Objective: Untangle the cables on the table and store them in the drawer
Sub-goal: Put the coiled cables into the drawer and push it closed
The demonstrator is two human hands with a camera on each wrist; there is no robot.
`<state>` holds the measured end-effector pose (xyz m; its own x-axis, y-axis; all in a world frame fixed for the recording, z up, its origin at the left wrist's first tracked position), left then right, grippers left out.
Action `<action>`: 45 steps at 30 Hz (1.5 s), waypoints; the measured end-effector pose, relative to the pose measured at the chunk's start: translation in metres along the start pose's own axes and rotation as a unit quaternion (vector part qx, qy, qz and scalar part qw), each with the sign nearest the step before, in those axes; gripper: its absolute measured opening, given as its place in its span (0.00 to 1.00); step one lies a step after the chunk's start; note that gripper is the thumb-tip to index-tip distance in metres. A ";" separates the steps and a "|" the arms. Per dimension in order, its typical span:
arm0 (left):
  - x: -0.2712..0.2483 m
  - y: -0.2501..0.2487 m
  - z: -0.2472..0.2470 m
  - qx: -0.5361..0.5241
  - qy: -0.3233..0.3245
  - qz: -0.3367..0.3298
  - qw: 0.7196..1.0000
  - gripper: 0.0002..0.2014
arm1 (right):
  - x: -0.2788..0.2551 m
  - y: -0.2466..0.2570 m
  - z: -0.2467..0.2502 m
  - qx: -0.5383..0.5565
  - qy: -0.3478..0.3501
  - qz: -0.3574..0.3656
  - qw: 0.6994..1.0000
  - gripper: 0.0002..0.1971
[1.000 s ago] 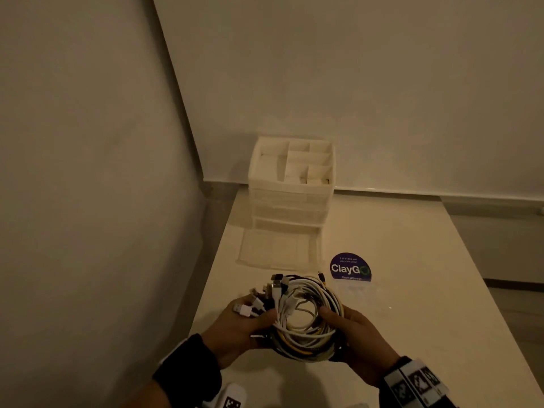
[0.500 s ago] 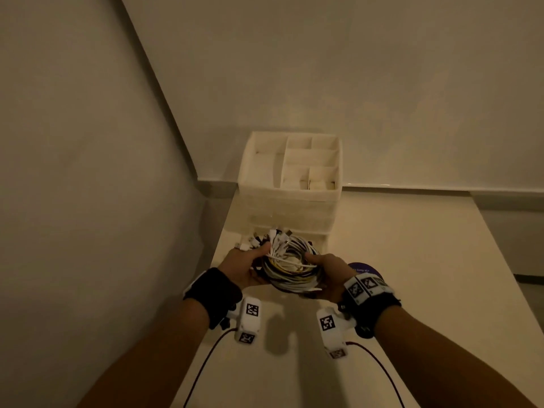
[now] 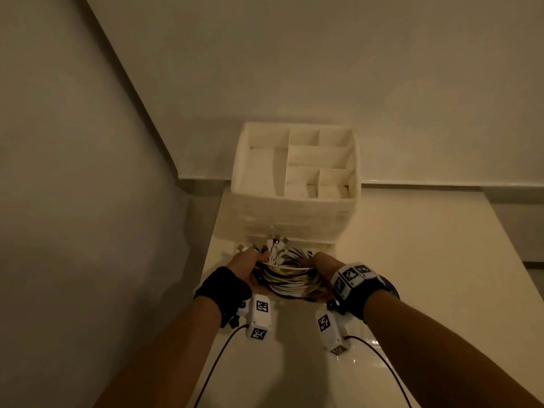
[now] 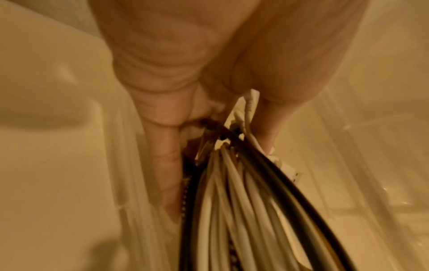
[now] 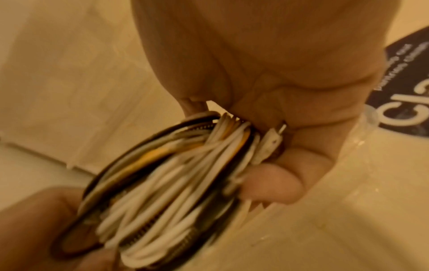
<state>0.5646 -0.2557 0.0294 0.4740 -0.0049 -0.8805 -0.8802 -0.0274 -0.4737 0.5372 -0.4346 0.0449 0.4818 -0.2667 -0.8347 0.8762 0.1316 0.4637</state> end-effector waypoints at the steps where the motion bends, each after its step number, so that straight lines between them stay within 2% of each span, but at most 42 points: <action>1: 0.002 0.001 -0.003 -0.010 -0.001 0.002 1.000 0.16 | -0.001 0.000 0.000 -0.012 -0.011 -0.005 1.000 0.12; 3: 0.009 0.003 -0.004 -0.001 -0.033 -0.016 0.999 0.16 | -0.005 -0.002 0.000 -0.039 -0.023 -0.010 0.999 0.13; 6: 0.017 0.009 0.000 0.057 -0.089 -0.096 0.990 0.13 | -0.007 -0.005 0.000 -0.088 -0.014 -0.001 0.996 0.13; 8: 0.016 0.012 0.002 0.069 -0.085 -0.146 0.983 0.08 | 0.000 -0.004 -0.004 -0.124 -0.032 0.043 0.991 0.14; 10: 0.020 0.012 0.004 0.082 -0.068 -0.190 0.976 0.06 | 0.011 -0.001 -0.008 -0.166 -0.088 0.106 0.976 0.22; 13: 0.019 0.015 0.003 0.130 -0.081 -0.232 0.961 0.14 | 0.016 -0.001 -0.012 -0.195 -0.115 0.157 0.961 0.22; 15: 0.019 0.017 0.002 0.147 -0.115 -0.250 0.950 0.18 | 0.019 0.000 -0.011 -0.199 -0.103 0.173 0.959 0.22; 17: 0.018 0.018 -0.001 0.115 -0.126 -0.233 0.957 0.15 | 0.022 -0.001 -0.009 -0.190 -0.106 0.186 0.958 0.21; 19: 0.023 0.018 -0.003 0.088 -0.134 -0.213 0.964 0.13 | 0.025 -0.006 -0.010 -0.198 -0.138 0.206 0.948 0.20; 22: 0.026 0.020 -0.009 0.045 -0.189 -0.220 0.956 0.13 | 0.024 -0.014 -0.016 -0.190 -0.199 0.263 0.925 0.19; 25: 0.023 0.024 -0.017 0.071 -0.272 -0.258 0.924 0.16 | 0.019 -0.018 -0.017 -0.153 -0.231 0.326 0.904 0.18; 27: 0.017 0.026 -0.020 0.090 -0.295 -0.297 0.904 0.17 | 0.018 -0.019 -0.017 -0.129 -0.243 0.349 0.896 0.18; 29: 0.015 0.027 -0.020 0.082 -0.296 -0.321 0.896 0.18 | 0.021 -0.018 -0.016 -0.124 -0.248 0.357 0.892 0.18; 31: 0.015 0.026 -0.019 0.063 -0.299 -0.323 0.896 0.17 | 0.020 -0.015 -0.010 -0.165 -0.231 0.382 0.880 0.21; 33: 0.018 0.026 -0.018 0.035 -0.298 -0.317 0.900 0.14 | 0.013 -0.015 0.001 -0.204 -0.165 0.423 0.867 0.26; 35: 0.020 0.028 -0.016 0.007 -0.281 -0.323 0.904 0.12 | 0.006 -0.023 0.011 -0.220 -0.063 0.437 0.870 0.39; 37: 0.020 0.032 -0.016 -0.015 -0.264 -0.334 0.904 0.11 | 0.010 -0.033 0.015 -0.259 -0.020 0.426 0.867 0.55; 38: 0.020 0.034 -0.017 -0.024 -0.257 -0.337 0.906 0.10 | 0.015 -0.036 0.015 -0.284 -0.028 0.420 0.862 0.59; 40: 0.019 0.036 -0.019 -0.047 -0.238 -0.338 0.909 0.11 | 0.023 -0.037 0.012 -0.320 -0.064 0.418 0.848 0.61; 43: 0.020 0.036 -0.019 -0.042 -0.225 -0.341 0.912 0.10 | 0.023 -0.036 0.006 -0.349 -0.097 0.409 0.837 0.59; 45: 0.021 0.035 -0.019 0.003 -0.224 -0.348 0.910 0.11 | 0.021 -0.041 0.002 -0.384 -0.132 0.404 0.820 0.55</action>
<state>0.5438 -0.2759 -0.0052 0.8619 0.4190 -0.2856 -0.3709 0.1367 -0.9186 0.5116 -0.4473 0.0094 0.9781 0.0209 -0.2070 0.0707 0.9023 0.4253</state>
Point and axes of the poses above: each hand's wrist, its own x-axis towards the middle knuckle, its own z-axis out of the back of the hand, y = z × x, the point moved 2 cm from there along x, towards the middle knuckle, and after that the axes turned 11 degrees about -y, right-handed, at the moved point
